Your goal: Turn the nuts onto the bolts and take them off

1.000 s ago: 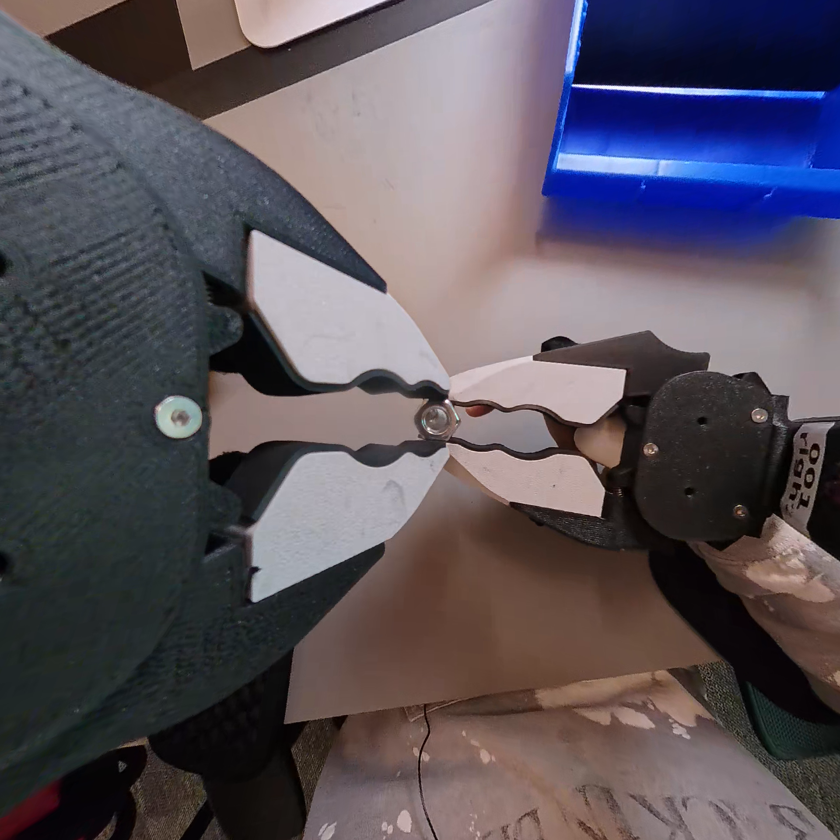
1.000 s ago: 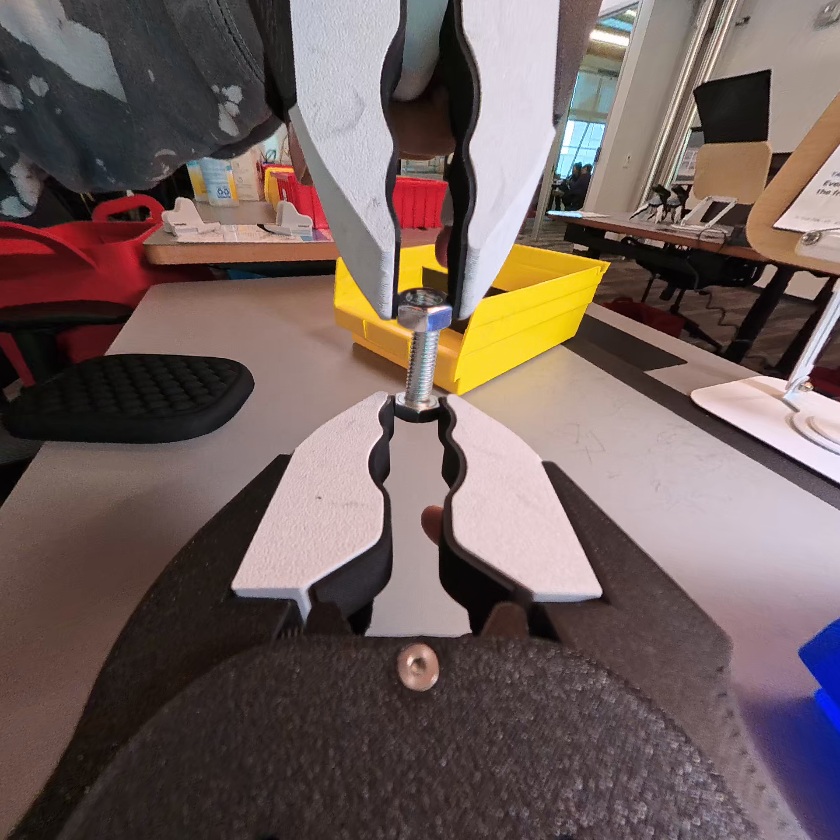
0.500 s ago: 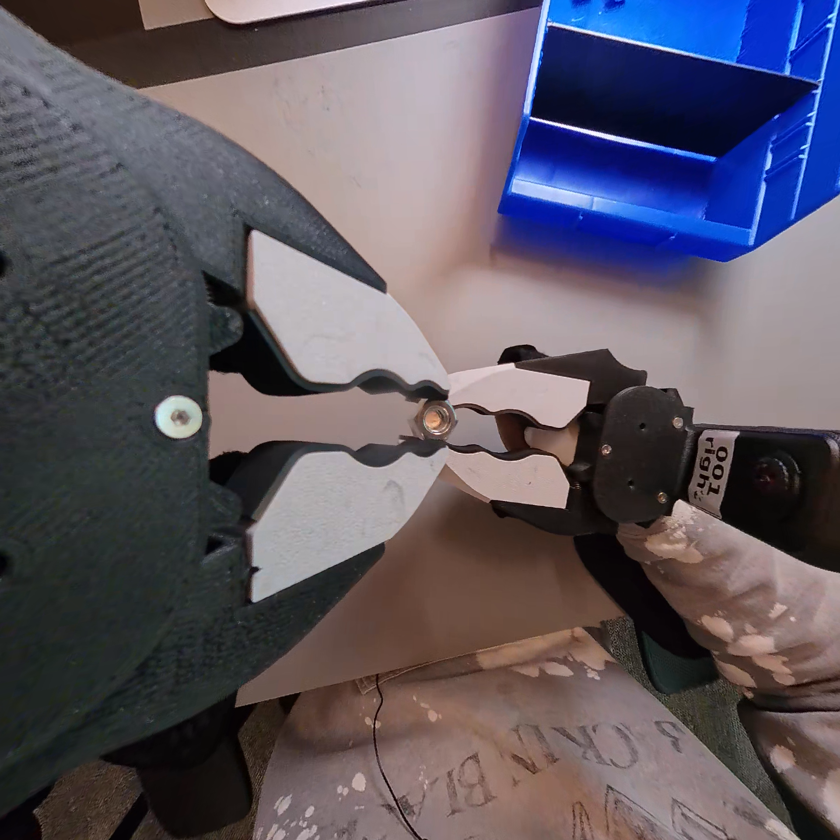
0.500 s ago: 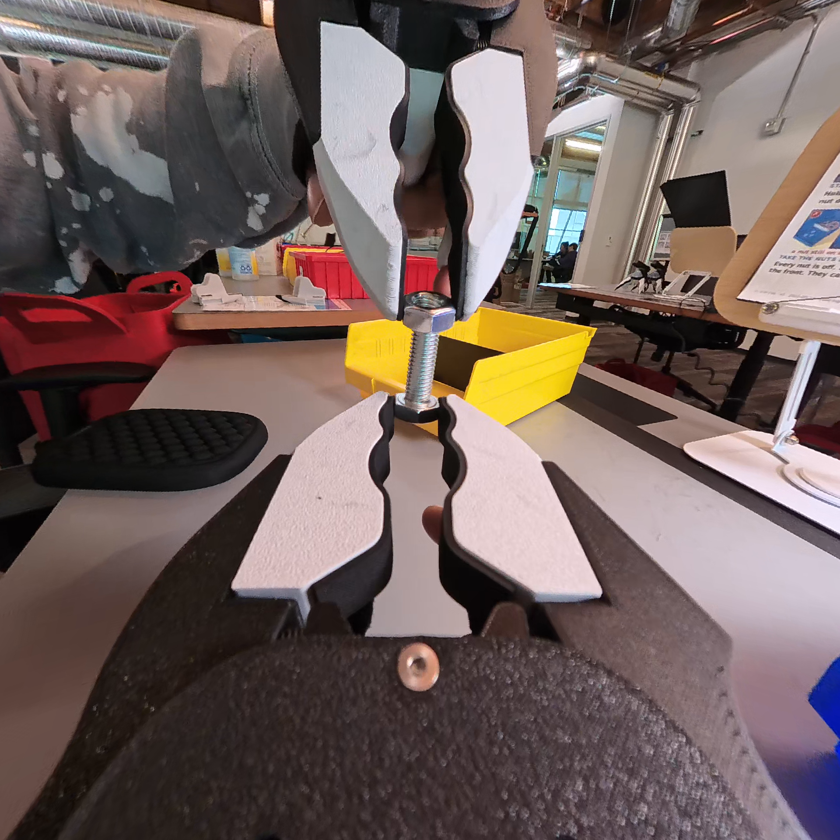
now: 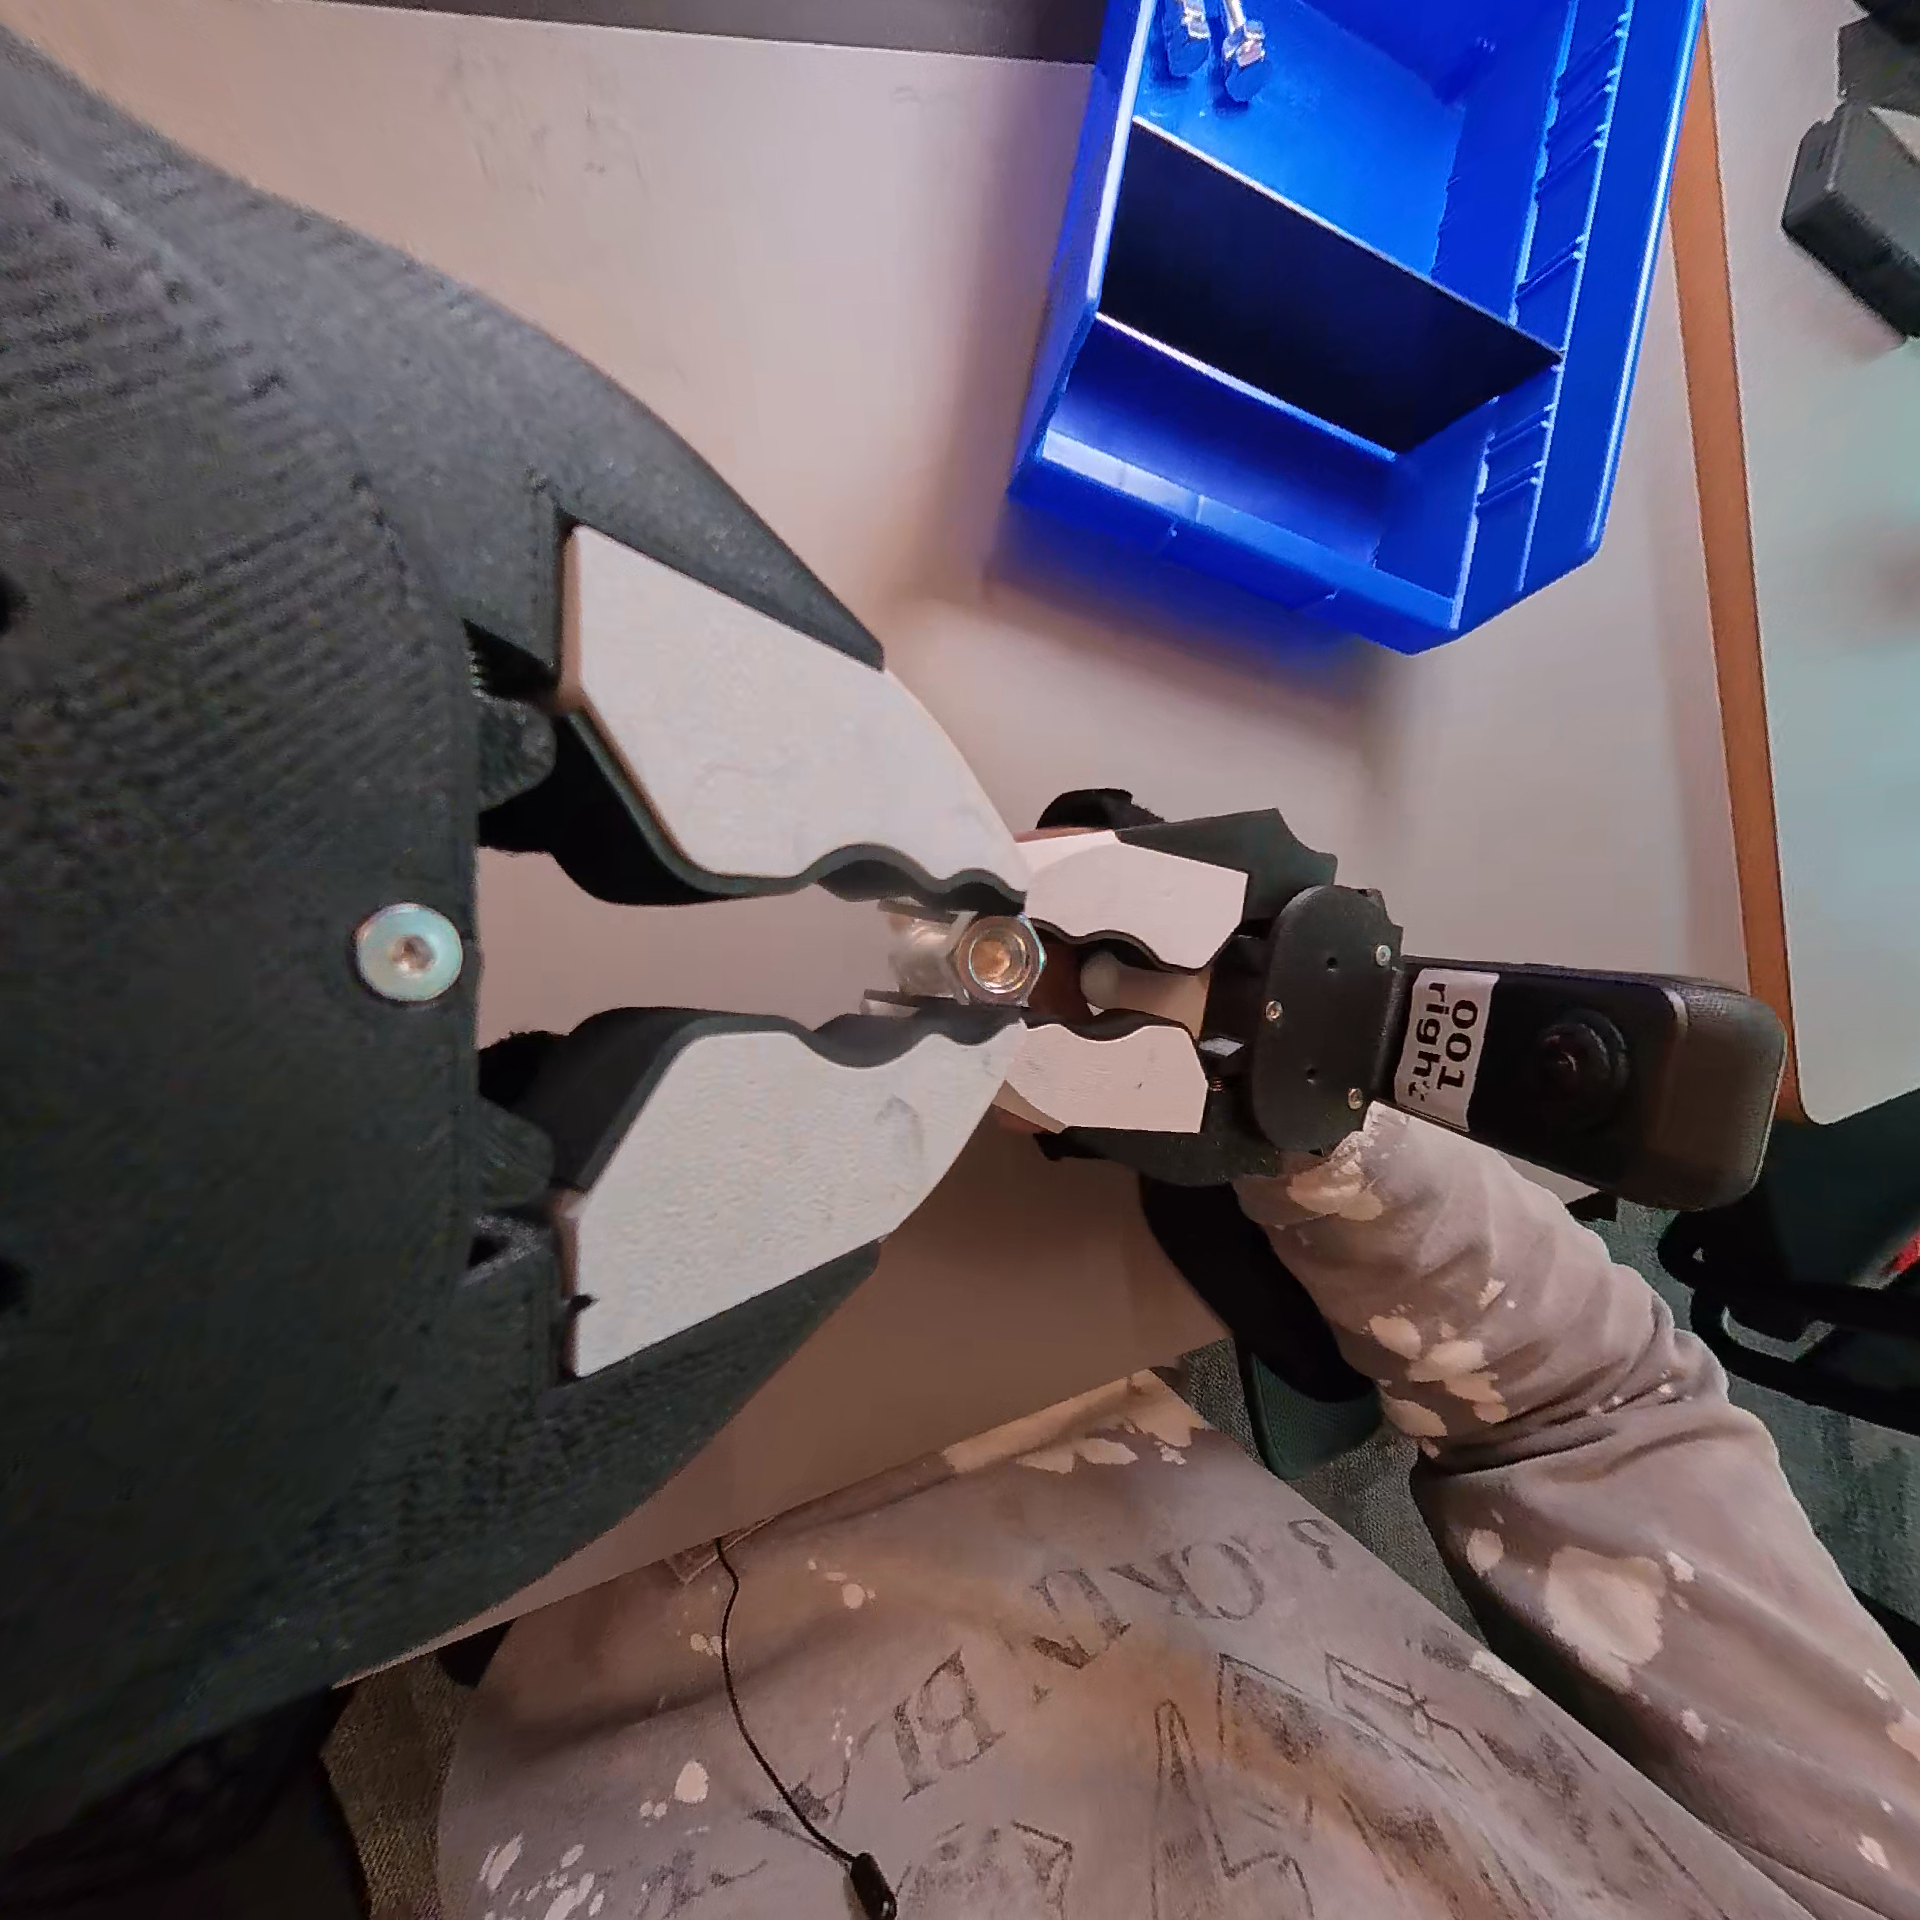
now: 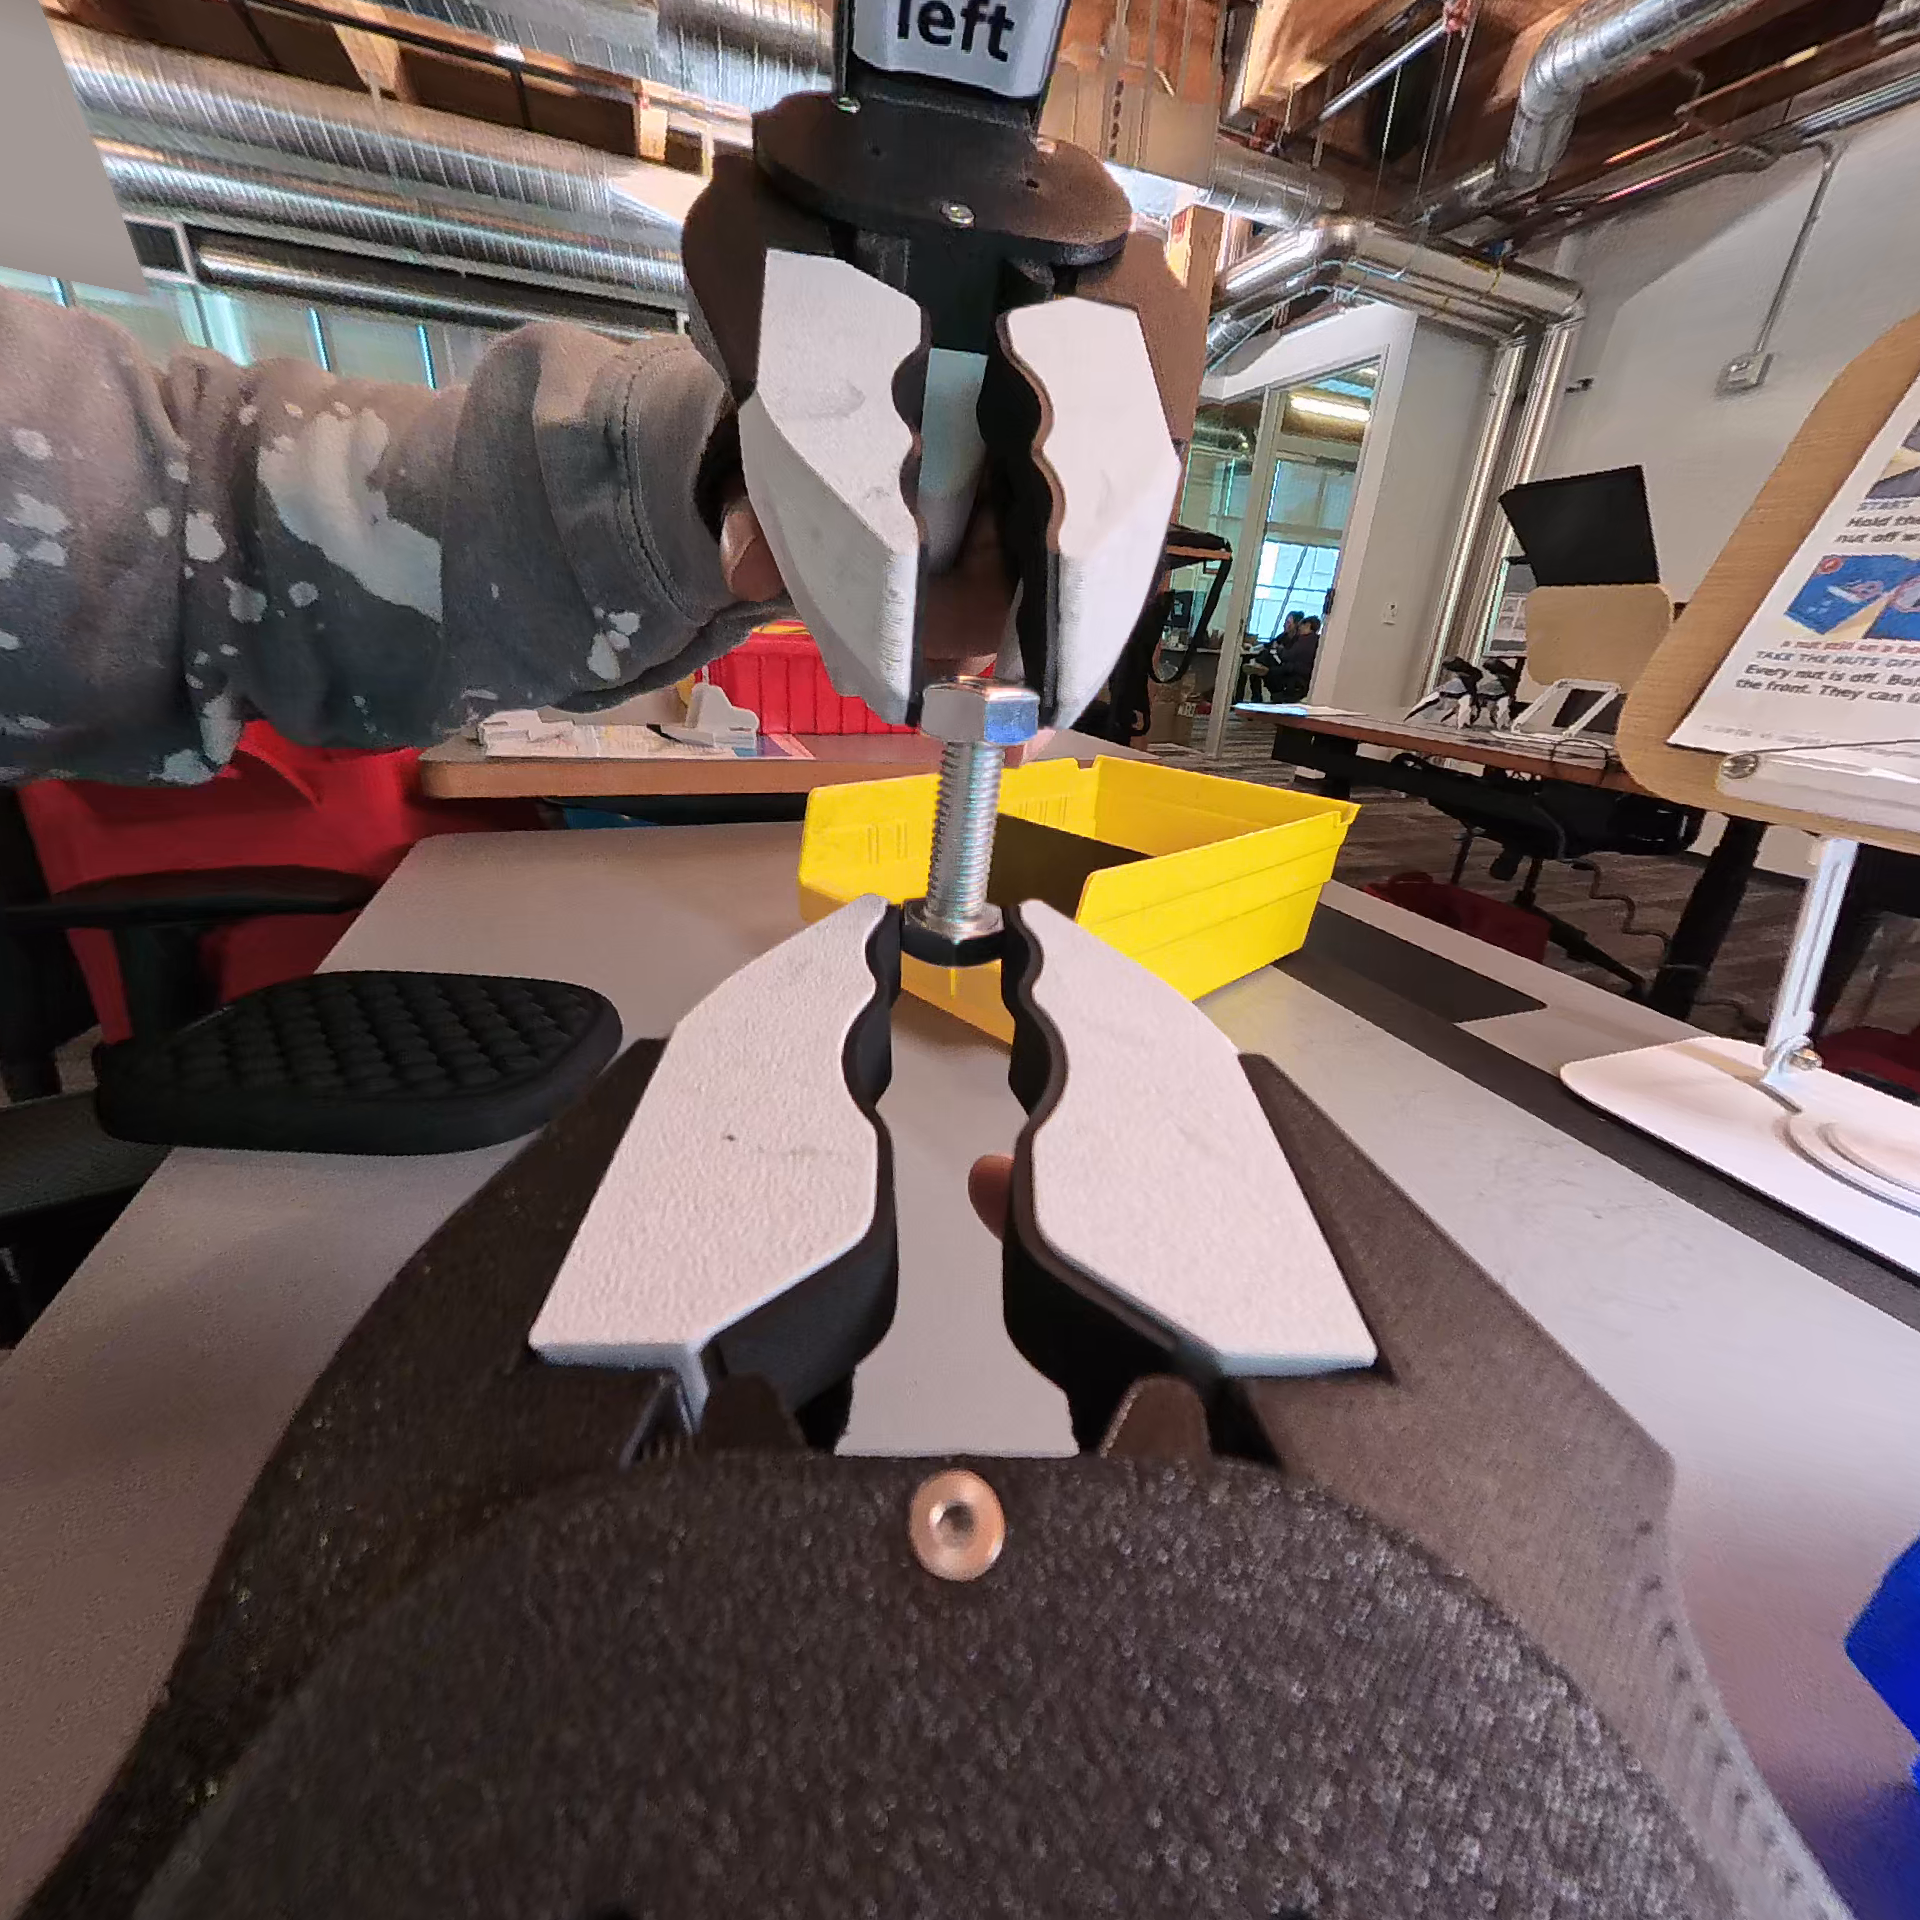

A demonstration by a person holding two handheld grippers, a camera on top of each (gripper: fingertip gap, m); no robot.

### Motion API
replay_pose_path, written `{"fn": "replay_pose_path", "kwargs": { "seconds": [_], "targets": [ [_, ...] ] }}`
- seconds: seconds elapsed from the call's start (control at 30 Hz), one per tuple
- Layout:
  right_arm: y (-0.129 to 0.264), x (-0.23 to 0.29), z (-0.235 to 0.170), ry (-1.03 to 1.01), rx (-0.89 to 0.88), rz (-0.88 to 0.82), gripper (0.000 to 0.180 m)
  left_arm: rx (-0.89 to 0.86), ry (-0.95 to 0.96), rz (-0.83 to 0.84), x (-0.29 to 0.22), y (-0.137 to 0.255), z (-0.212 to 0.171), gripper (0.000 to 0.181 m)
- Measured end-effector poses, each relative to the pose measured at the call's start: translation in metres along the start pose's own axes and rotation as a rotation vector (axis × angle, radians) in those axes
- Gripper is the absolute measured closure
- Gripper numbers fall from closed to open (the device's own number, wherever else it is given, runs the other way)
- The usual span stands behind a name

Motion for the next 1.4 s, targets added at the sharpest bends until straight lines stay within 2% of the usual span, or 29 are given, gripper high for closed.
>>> {"fn": "replay_pose_path", "kwargs": {
  "seconds": [0.43, 1.03, 1.17, 1.4],
  "targets": [
    [-0.006, 0.003, -0.009, -0.007, 0.099, 0.037, 0.162, 0.041, 0.006, 0.015, 0.004, -0.003, -0.016, 0.162],
    [-0.006, 0.004, -0.01, -0.007, 0.082, 0.029, 0.162, -0.032, 0.009, 0.015, 0.004, 0.0, -0.023, 0.16],
    [-0.004, 0.001, -0.009, -0.024, 0.074, 0.01, 0.162, -0.166, 0.025, 0.024, 0.003, 0.006, -0.025, 0.157],
    [0.004, -0.013, -0.003, -0.012, 0.072, -0.088, 0.162, -0.671, 0.113, 0.145, 0.006, 0.004, -0.042, 0.155]
  ]
}}
Point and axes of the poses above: each gripper's, where its closed fingertips meet, y back along the fingers, z out of its top, x = y × z across the jaws, the point moved 9 cm from there along y, back along the fingers, and after that the axes turned 12 degrees about y, right-handed, at the moved point
